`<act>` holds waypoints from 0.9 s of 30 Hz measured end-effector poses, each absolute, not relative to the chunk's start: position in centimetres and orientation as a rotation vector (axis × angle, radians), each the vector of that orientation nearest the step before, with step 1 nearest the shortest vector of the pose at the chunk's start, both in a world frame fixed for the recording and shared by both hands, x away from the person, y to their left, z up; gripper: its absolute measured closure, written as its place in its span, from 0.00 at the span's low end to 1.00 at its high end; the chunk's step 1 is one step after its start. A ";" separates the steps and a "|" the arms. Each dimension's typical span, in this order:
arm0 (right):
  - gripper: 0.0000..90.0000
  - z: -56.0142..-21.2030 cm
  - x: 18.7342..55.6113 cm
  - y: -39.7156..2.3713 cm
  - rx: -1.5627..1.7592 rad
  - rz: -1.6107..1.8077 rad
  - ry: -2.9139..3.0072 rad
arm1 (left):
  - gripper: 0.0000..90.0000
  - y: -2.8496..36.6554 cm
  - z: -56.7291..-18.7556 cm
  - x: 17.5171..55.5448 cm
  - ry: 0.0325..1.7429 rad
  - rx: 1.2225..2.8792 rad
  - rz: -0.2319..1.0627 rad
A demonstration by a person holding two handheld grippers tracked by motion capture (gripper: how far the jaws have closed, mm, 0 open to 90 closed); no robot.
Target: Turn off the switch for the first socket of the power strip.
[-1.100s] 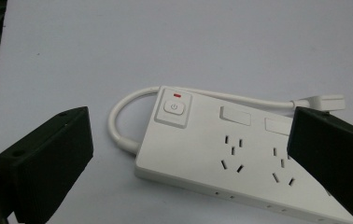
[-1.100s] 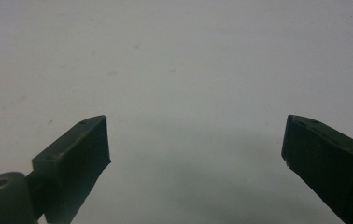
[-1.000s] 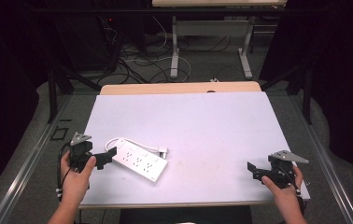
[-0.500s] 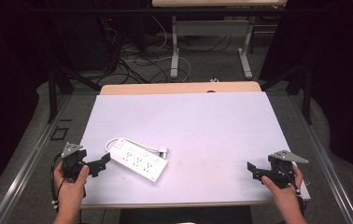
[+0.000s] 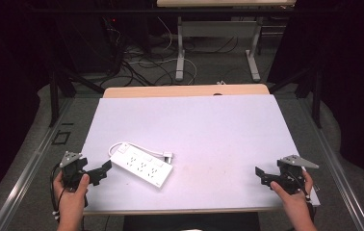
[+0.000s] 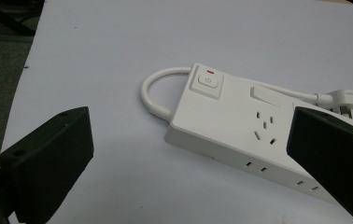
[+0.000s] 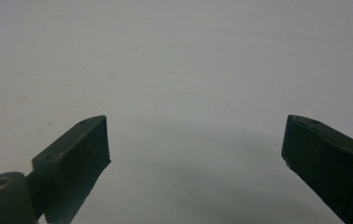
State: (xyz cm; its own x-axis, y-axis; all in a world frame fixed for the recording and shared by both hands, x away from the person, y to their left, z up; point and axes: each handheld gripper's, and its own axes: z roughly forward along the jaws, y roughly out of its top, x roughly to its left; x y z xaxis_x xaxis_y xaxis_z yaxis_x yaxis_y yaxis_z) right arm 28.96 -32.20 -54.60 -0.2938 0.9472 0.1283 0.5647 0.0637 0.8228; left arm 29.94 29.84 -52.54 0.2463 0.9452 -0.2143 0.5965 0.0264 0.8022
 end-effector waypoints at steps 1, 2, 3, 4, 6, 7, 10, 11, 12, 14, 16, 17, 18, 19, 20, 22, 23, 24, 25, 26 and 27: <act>0.08 -54.6 29.0 -32.2 1.504 1.130 1.898 | 0.01 29.9 -52.6 29.9 1.447 1.667 0.515; 0.08 -54.6 29.0 -32.2 1.495 1.129 1.901 | 0.01 29.9 -52.7 29.9 1.447 1.668 0.516; 0.08 -54.6 29.0 -32.3 1.485 1.128 1.906 | 0.01 30.0 -52.8 29.9 1.447 1.674 0.519; 0.08 -54.6 29.0 -32.2 1.494 1.128 1.903 | 0.01 30.0 -52.9 29.9 1.449 1.671 0.519; 0.08 -54.6 29.0 -32.2 1.492 1.127 1.905 | 0.01 30.1 -53.1 29.9 1.449 1.675 0.514; 0.08 -54.7 29.0 -32.2 1.490 1.127 1.892 | 0.01 30.2 -53.2 30.0 1.448 1.677 0.513; 0.08 -54.6 29.0 -32.2 1.490 1.127 1.893 | 0.01 30.2 -53.6 30.0 1.452 1.678 0.506; 0.08 -54.6 29.0 -32.2 1.490 1.128 1.893 | 0.01 30.3 -53.6 30.0 1.453 1.681 0.504; 0.08 -54.6 29.1 -32.2 1.489 1.128 1.893 | 0.01 30.3 -53.7 30.0 1.454 1.681 0.502; 0.08 -54.6 29.1 -32.2 1.489 1.128 1.893 | 0.01 30.3 -53.9 30.0 1.456 1.683 0.495; 0.08 -54.6 29.1 -32.2 1.487 1.129 1.890 | 0.01 30.2 -54.1 30.0 1.455 1.692 0.495; 0.08 -54.6 29.0 -32.2 1.487 1.128 1.894 | 0.01 30.2 -54.2 30.1 1.455 1.698 0.497; 0.08 -54.6 29.1 -32.2 1.486 1.129 1.894 | 0.01 30.2 -54.3 30.1 1.456 1.707 0.493; 0.08 -54.6 29.1 -32.2 1.486 1.129 1.894 | 0.01 30.1 -54.4 30.1 1.456 1.707 0.497; 0.08 -54.6 29.1 -32.2 1.486 1.129 1.894 | 0.01 30.1 -54.4 30.2 1.457 1.710 0.498; 0.08 -54.6 29.1 -32.2 1.487 1.130 1.893 | 0.01 30.1 -54.5 30.2 1.461 1.713 0.492; 0.08 -54.6 29.0 -32.2 1.486 1.131 1.893 | 0.01 30.1 -54.6 30.2 1.462 1.702 0.495; 0.08 -54.6 29.1 -32.2 1.486 1.131 1.892 | 0.01 30.1 -54.7 30.2 1.464 1.705 0.490; 0.08 -54.6 29.0 -32.3 1.487 1.130 1.903 | 0.01 30.1 -54.7 30.2 1.463 1.706 0.491; 0.08 -54.6 29.0 -32.3 1.487 1.132 1.904 | 0.01 30.1 -54.7 30.2 1.464 1.709 0.489; 0.08 -54.6 29.1 -32.2 1.487 1.131 1.889 | 0.01 30.1 -54.6 30.2 1.465 1.714 0.485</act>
State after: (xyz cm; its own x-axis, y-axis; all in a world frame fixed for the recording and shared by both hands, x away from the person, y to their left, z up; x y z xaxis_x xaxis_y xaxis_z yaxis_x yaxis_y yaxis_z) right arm 29.08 -32.20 -54.64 -0.2943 0.9485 0.1175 0.5516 0.0682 0.8313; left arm 30.21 30.11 -54.65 0.2523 0.9445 -0.2102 0.6328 0.0032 0.7743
